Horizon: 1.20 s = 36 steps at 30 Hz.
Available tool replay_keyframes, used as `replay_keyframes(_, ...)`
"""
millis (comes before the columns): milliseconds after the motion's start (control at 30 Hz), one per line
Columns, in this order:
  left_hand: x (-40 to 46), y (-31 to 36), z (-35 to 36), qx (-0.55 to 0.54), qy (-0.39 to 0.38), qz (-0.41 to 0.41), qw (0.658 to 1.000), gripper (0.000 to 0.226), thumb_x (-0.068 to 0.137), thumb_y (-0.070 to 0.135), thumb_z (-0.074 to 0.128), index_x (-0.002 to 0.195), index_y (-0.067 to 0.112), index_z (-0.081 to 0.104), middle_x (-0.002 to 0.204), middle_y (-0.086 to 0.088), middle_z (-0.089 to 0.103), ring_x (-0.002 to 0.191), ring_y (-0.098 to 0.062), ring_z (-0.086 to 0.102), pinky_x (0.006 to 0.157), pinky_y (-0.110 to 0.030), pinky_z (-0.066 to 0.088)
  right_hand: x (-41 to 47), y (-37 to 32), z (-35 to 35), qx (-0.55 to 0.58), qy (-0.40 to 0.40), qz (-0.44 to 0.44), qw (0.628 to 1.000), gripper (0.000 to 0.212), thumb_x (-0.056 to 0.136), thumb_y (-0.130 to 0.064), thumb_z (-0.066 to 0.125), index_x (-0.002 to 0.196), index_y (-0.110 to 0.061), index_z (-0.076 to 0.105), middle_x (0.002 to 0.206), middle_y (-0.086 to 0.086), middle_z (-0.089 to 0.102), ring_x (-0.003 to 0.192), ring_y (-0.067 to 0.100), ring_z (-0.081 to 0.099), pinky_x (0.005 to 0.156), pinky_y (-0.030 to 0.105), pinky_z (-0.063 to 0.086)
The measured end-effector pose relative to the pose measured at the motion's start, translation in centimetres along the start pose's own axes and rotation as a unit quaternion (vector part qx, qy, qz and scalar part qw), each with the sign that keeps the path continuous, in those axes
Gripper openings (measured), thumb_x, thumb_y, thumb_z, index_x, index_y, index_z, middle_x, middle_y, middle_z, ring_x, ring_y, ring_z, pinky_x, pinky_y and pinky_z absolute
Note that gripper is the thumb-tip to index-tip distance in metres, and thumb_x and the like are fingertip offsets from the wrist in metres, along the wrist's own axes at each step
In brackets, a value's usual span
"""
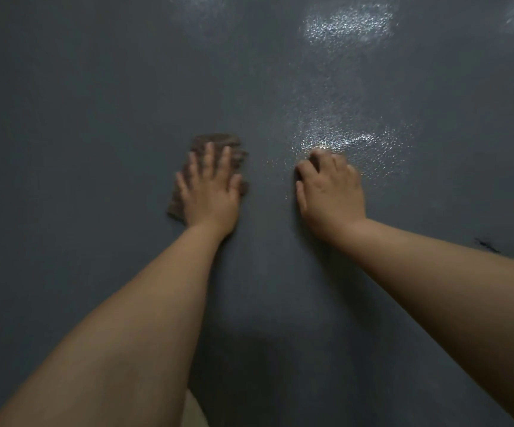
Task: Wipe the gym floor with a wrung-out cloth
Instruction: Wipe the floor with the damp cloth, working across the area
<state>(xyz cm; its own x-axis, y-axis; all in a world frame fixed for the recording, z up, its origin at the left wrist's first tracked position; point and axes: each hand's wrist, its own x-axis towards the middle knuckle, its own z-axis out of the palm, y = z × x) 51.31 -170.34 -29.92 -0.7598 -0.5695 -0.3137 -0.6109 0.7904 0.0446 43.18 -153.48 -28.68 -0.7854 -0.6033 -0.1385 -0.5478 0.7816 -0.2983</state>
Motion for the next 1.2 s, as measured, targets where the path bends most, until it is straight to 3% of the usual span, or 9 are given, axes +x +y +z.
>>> replay_keyframes(100, -0.6, -6.0, -0.3, -0.036, 0.011, -0.153, 0.988, 0.057, 0.101, 0.042, 0.026, 0.151, 0.030, 0.004, 0.159, 0.002, -0.006, 0.146, -0.026, -0.007, 0.113, -0.056, -0.001, -1.1, 0.3, -0.1, -0.020, -0.018, -0.025, 0.999, 0.039, 0.094, -0.030, 0.047, 0.129, -0.013, 0.050, 0.147, 0.014, 0.033, 0.128, 0.033, 0.034, 0.102, 0.042, 0.026)
replay_keyframes(233, -5.9, -10.4, 1.0, -0.109, 0.015, -0.380, 0.919, 0.063, 0.097, 0.054, 0.027, 0.151, 0.033, 0.002, 0.159, -0.006, -0.010, 0.145, -0.032, -0.011, 0.109, -0.063, -0.002, -2.8, -0.3, 0.4, -0.026, -0.050, -0.026, 0.998, 0.050, 0.095, -0.035, 0.045, 0.141, -0.016, 0.040, 0.153, 0.015, 0.022, 0.136, 0.035, 0.024, 0.111, 0.044, 0.015)
replay_keyframes(333, -8.5, -8.6, 2.0, -0.147, 0.023, -0.441, 0.885, 0.067, 0.095, 0.055, 0.031, 0.152, 0.029, 0.005, 0.158, -0.012, -0.007, 0.144, -0.036, -0.007, 0.111, -0.061, 0.001, -3.9, -1.3, 1.1, -0.027, -0.058, -0.025, 0.998, 0.055, 0.096, -0.036, 0.043, 0.147, -0.017, 0.032, 0.156, 0.015, 0.015, 0.140, 0.036, 0.017, 0.115, 0.045, 0.004)
replay_keyframes(533, -13.8, 1.6, 3.9, -0.040, -0.026, -0.121, 0.992, 0.068, 0.097, 0.050, 0.032, 0.151, 0.027, -0.003, 0.158, -0.008, -0.015, 0.144, -0.032, -0.013, 0.112, -0.056, -0.005, -6.6, -3.1, 2.5, -0.034, -0.087, -0.006, 0.996, 0.058, 0.100, -0.038, 0.032, 0.152, -0.024, 0.011, 0.159, 0.010, -0.005, 0.145, 0.031, -0.002, 0.115, 0.046, -0.009)
replay_keyframes(700, -13.9, 0.2, 3.6, 0.004, -0.060, 0.015, 0.998, 0.065, 0.097, 0.052, 0.026, 0.149, 0.034, -0.008, 0.157, 0.002, -0.020, 0.144, -0.023, -0.017, 0.113, -0.052, -0.010, -9.3, -4.5, 3.5, -0.023, -0.082, -0.008, 0.996, 0.057, 0.099, -0.037, 0.034, 0.151, -0.024, 0.016, 0.159, 0.013, -0.003, 0.144, 0.035, -0.001, 0.114, 0.047, -0.009)
replay_keyframes(800, -13.1, -3.3, 3.5, -0.035, -0.038, -0.080, 0.995, 0.064, 0.099, 0.049, 0.026, 0.150, 0.031, -0.006, 0.158, 0.002, -0.016, 0.145, -0.022, -0.013, 0.114, -0.050, -0.007, -10.8, -5.2, 4.2, -0.016, -0.050, -0.034, 0.998, 0.055, 0.095, -0.033, 0.047, 0.146, -0.019, 0.035, 0.156, 0.017, 0.015, 0.142, 0.041, 0.014, 0.111, 0.048, -0.007)
replay_keyframes(900, -13.5, -7.2, 3.9, -0.071, -0.005, -0.216, 0.974, 0.062, 0.100, 0.045, 0.027, 0.151, 0.027, -0.001, 0.159, -0.001, -0.010, 0.146, -0.024, -0.009, 0.115, -0.051, -0.002, -11.1, -5.4, 4.6, -0.032, -0.074, -0.037, 0.996, 0.058, 0.097, -0.036, 0.043, 0.150, -0.023, 0.024, 0.159, 0.013, 0.006, 0.144, 0.038, 0.003, 0.111, 0.048, -0.012)
replay_keyframes(1067, -17.8, -11.9, 4.9, -0.166, 0.037, -0.484, 0.859, 0.058, 0.101, 0.043, 0.027, 0.152, 0.026, 0.006, 0.160, -0.001, -0.005, 0.146, -0.027, -0.005, 0.114, -0.055, 0.002, -10.9, -5.0, 4.1, -0.044, -0.097, -0.043, 0.993, 0.059, 0.099, -0.041, 0.032, 0.152, -0.026, 0.009, 0.159, 0.010, -0.006, 0.144, 0.034, -0.009, 0.112, 0.049, -0.014)
replay_keyframes(1200, -20.6, -7.9, 6.2, -0.195, 0.049, -0.553, 0.809, 0.056, 0.101, 0.039, 0.030, 0.152, 0.027, 0.010, 0.160, -0.003, -0.004, 0.146, -0.031, -0.005, 0.112, -0.059, 0.001, -10.9, -5.0, 3.8, -0.044, -0.112, -0.049, 0.991, 0.060, 0.099, -0.042, 0.031, 0.152, -0.026, 0.007, 0.159, 0.010, -0.007, 0.144, 0.035, -0.009, 0.112, 0.049, -0.013)
